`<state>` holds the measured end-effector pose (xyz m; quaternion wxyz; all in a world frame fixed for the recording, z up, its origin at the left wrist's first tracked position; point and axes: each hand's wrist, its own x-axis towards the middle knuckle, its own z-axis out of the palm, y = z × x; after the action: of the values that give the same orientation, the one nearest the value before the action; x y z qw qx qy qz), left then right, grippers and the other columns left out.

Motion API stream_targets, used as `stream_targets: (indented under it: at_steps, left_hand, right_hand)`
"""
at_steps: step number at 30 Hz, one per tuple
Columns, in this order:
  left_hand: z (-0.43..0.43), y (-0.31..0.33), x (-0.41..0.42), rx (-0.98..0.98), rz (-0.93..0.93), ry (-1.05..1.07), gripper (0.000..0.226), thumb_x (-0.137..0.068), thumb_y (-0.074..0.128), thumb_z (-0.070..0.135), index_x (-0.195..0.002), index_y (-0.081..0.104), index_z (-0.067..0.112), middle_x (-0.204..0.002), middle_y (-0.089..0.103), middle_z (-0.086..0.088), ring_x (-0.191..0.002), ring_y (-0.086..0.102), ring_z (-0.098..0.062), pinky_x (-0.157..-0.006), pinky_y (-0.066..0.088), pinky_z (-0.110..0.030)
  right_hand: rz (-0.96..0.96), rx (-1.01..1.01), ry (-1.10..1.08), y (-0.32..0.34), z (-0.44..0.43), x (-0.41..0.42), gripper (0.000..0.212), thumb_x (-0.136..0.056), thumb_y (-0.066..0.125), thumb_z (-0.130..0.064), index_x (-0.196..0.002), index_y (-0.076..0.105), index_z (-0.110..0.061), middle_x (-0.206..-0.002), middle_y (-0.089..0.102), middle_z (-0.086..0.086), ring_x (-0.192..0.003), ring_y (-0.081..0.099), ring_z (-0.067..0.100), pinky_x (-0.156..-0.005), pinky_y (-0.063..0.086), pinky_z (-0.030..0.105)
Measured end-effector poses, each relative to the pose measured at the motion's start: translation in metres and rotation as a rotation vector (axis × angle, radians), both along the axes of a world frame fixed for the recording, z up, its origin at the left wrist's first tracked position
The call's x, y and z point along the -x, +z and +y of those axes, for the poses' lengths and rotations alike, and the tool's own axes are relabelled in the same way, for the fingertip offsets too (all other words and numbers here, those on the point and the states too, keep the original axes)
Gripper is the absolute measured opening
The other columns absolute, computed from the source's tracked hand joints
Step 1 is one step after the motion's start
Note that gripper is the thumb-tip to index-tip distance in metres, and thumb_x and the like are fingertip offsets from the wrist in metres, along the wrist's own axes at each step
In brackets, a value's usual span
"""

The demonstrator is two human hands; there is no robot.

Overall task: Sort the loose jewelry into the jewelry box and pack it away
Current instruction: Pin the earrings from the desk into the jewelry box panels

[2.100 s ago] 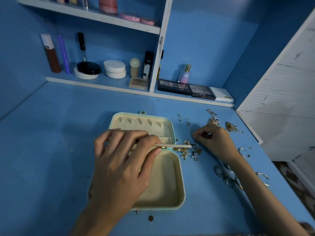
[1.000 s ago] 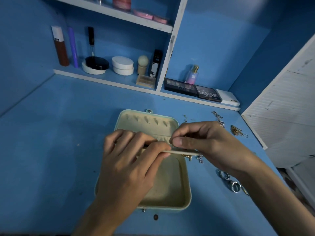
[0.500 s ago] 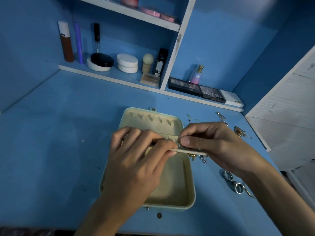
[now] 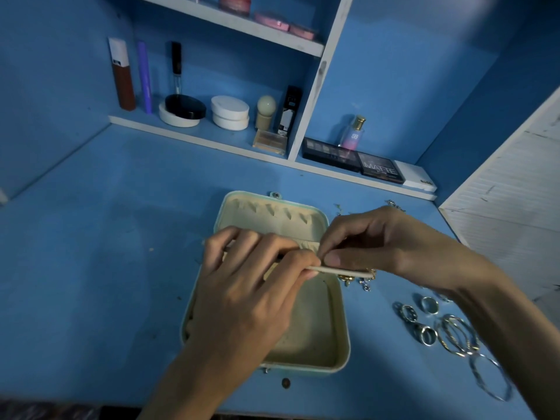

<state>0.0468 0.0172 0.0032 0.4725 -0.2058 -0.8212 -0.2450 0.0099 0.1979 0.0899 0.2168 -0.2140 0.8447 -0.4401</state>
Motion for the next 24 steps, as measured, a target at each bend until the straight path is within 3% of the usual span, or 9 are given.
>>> stream_targets:
  at_steps: [3, 6, 11, 18, 24]
  left_hand:
    - [-0.001, 0.001, 0.001, -0.013, 0.0, -0.007, 0.014, -0.092, 0.065, 0.028, -0.081, 0.07, 0.021, -0.078, 0.063, 0.007, -0.077, 0.05, -0.015, -0.087, 0.025, -0.027]
    - [-0.001, 0.001, 0.001, -0.008, 0.001, -0.01, 0.012, -0.091, 0.066, 0.028, -0.081, 0.07, 0.022, -0.078, 0.063, 0.007, -0.077, 0.051, -0.015, -0.086, 0.025, -0.027]
    - [0.0, 0.0, 0.001, -0.005, -0.003, 0.0, 0.012, -0.091, 0.066, 0.027, -0.081, 0.071, 0.022, -0.08, 0.063, 0.008, -0.078, 0.05, -0.014, -0.087, 0.026, -0.027]
    - [0.0, -0.003, -0.001, 0.009, 0.025, 0.018, 0.013, -0.091, 0.066, 0.025, -0.08, 0.071, 0.021, -0.08, 0.064, 0.008, -0.077, 0.05, -0.014, -0.089, 0.028, -0.03]
    - [0.001, -0.003, -0.002, 0.031, 0.036, 0.018, 0.01, -0.091, 0.066, 0.022, -0.081, 0.068, 0.021, -0.08, 0.064, 0.007, -0.077, 0.048, -0.015, -0.091, 0.028, -0.031]
  right_hand:
    - [-0.044, -0.054, 0.096, 0.013, -0.002, 0.008, 0.008, -0.083, 0.066, -0.006, -0.087, 0.07, -0.011, -0.072, 0.065, -0.006, -0.066, 0.056, 0.005, -0.062, 0.043, 0.015]
    - [-0.037, -0.124, 0.164, 0.018, -0.008, 0.015, 0.01, -0.079, 0.062, -0.005, -0.084, 0.069, -0.011, -0.072, 0.066, -0.004, -0.067, 0.059, 0.005, -0.065, 0.045, 0.017]
    - [0.008, -0.251, 0.223, 0.022, -0.015, 0.021, 0.013, -0.075, 0.061, -0.008, -0.079, 0.069, -0.018, -0.074, 0.066, -0.001, -0.07, 0.058, 0.01, -0.074, 0.049, 0.037]
    - [0.062, -0.332, 0.269, 0.025, -0.019, 0.019, 0.014, -0.078, 0.063, -0.01, -0.076, 0.068, -0.023, -0.071, 0.064, -0.001, -0.066, 0.055, 0.013, -0.073, 0.049, 0.048]
    - [0.056, -0.34, 0.241, 0.021, -0.018, 0.018, 0.011, -0.076, 0.062, -0.013, -0.074, 0.067, -0.022, -0.068, 0.062, 0.0, -0.063, 0.051, 0.009, -0.066, 0.048, 0.043]
